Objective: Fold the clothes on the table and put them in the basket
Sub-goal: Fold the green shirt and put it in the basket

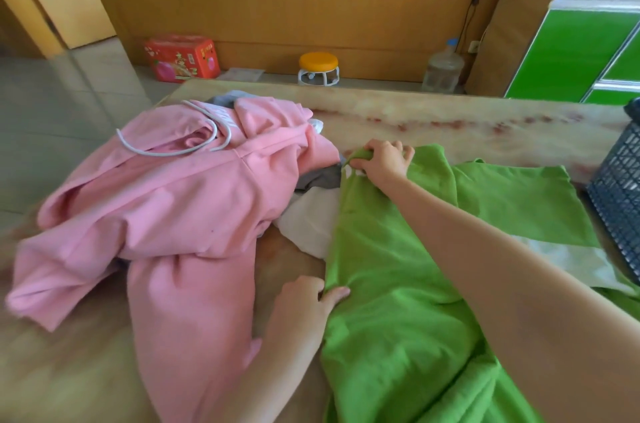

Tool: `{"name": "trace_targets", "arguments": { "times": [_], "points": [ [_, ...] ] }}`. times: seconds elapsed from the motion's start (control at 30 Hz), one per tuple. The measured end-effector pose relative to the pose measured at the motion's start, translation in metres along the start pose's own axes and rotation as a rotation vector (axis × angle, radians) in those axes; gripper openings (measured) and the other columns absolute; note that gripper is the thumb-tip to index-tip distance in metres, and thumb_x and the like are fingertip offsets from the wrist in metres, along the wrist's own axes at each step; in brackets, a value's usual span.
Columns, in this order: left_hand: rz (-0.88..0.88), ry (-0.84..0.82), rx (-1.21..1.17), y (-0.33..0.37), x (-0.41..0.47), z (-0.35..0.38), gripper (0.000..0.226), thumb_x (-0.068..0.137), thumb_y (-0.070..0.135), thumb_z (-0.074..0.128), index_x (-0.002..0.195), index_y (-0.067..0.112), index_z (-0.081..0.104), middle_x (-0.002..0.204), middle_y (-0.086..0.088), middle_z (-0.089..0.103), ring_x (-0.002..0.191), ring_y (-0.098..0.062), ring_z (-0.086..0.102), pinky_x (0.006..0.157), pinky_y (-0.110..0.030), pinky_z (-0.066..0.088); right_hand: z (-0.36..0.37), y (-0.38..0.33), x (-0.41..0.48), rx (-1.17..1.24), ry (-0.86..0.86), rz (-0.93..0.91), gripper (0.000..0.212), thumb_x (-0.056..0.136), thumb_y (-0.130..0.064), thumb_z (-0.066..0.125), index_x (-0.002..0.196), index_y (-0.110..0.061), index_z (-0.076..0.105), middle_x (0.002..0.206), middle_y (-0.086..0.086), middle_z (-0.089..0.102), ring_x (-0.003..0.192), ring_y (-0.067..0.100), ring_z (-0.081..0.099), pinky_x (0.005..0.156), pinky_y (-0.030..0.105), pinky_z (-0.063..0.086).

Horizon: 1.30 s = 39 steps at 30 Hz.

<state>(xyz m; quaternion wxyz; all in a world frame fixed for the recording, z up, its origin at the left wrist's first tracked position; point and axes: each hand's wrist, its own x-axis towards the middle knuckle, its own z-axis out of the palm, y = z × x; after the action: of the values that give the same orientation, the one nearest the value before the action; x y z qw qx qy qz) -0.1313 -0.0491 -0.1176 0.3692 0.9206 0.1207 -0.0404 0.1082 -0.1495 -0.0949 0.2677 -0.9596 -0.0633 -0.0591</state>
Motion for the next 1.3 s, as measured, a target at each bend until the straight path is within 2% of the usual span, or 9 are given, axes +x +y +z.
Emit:
{"name": "trace_targets", "arguments": {
  "times": [0.13,0.27,0.47,0.63,0.77,0.83,0.9,1.1,1.3],
  "points": [
    [0.002,-0.047,0.002,0.003,0.003,-0.005,0.055,0.086,0.046,0.062,0.052,0.015,0.031,0.045,0.004,0.033,0.042,-0.011,0.032,0.043,-0.024,0.024,-0.002,0.0,-0.006,0.044,-0.02,0.023,0.041,0.084,-0.038,0.067,0.12,-0.02,0.061,0.117,0.009,0.063,0.122,0.028,0.037,0.098,0.035,0.02],
    [0.0,-0.011,-0.019,0.01,0.004,-0.011,0.055,0.095,0.047,0.047,0.053,0.016,0.03,0.045,0.005,0.03,0.043,-0.012,0.032,0.044,-0.026,0.021,-0.017,-0.002,-0.006,0.054,-0.111,0.011,0.044,0.084,-0.044,0.066,0.122,-0.023,0.06,0.122,0.005,0.061,0.125,0.026,0.038,0.094,0.033,0.023],
    [0.04,-0.028,-0.045,0.012,-0.033,-0.005,0.057,0.095,0.044,0.046,0.047,0.016,0.035,0.042,0.003,0.035,0.042,-0.008,0.035,0.05,-0.028,0.023,-0.017,-0.001,0.001,0.162,0.057,0.085,0.012,0.083,-0.031,0.069,0.092,-0.023,0.07,0.097,0.003,0.07,0.107,0.026,0.053,0.093,0.036,0.024],
    [0.009,-0.044,-0.033,0.009,-0.027,-0.007,0.056,0.097,0.042,0.043,0.048,0.018,0.036,0.045,0.005,0.039,0.046,-0.011,0.04,0.05,-0.027,0.026,0.0,0.0,-0.007,0.11,0.017,0.036,0.032,0.087,-0.034,0.064,0.116,-0.02,0.065,0.115,0.008,0.066,0.117,0.028,0.047,0.099,0.033,0.024],
    [-0.005,0.017,-0.053,0.014,-0.014,-0.013,0.055,0.094,0.053,0.041,0.052,0.019,0.038,0.048,0.004,0.042,0.053,-0.016,0.047,0.055,-0.033,0.031,-0.009,0.005,-0.013,0.127,-0.02,-0.001,0.045,0.087,-0.043,0.063,0.127,-0.024,0.058,0.127,0.008,0.059,0.125,0.028,0.038,0.103,0.032,0.022],
    [-0.002,0.041,-0.117,0.018,-0.004,-0.015,0.053,0.093,0.051,0.046,0.05,0.02,0.043,0.046,-0.001,0.04,0.052,-0.014,0.045,0.051,-0.028,0.029,-0.016,0.006,-0.018,0.12,-0.037,-0.028,0.049,0.086,-0.046,0.062,0.13,-0.026,0.056,0.13,0.007,0.057,0.127,0.027,0.036,0.104,0.033,0.021],
    [0.006,0.052,-0.139,0.019,0.005,-0.012,0.046,0.093,0.043,0.053,0.057,0.014,0.055,0.052,-0.006,0.05,0.056,-0.015,0.047,0.046,-0.021,0.027,-0.021,0.009,-0.023,0.085,-0.049,-0.058,0.053,0.085,-0.048,0.063,0.132,-0.027,0.053,0.133,0.006,0.054,0.128,0.026,0.036,0.105,0.033,0.02],
    [0.048,0.1,-0.062,0.009,0.003,-0.002,0.056,0.087,0.034,0.065,0.044,0.018,0.033,0.039,0.004,0.032,0.041,-0.011,0.033,0.043,-0.025,0.022,-0.017,0.021,-0.033,-0.003,-0.19,-0.047,0.066,0.083,-0.054,0.062,0.142,-0.036,0.039,0.136,0.005,0.054,0.129,0.027,0.041,0.106,0.036,0.023],
    [0.029,0.092,0.0,0.005,0.004,-0.004,0.057,0.088,0.036,0.062,0.044,0.017,0.032,0.038,0.004,0.033,0.041,-0.009,0.035,0.043,-0.026,0.022,-0.012,0.018,-0.032,-0.072,-0.238,-0.016,0.067,0.085,-0.052,0.061,0.144,-0.032,0.035,0.141,0.004,0.049,0.13,0.026,0.039,0.106,0.039,0.024]
  ]
}}
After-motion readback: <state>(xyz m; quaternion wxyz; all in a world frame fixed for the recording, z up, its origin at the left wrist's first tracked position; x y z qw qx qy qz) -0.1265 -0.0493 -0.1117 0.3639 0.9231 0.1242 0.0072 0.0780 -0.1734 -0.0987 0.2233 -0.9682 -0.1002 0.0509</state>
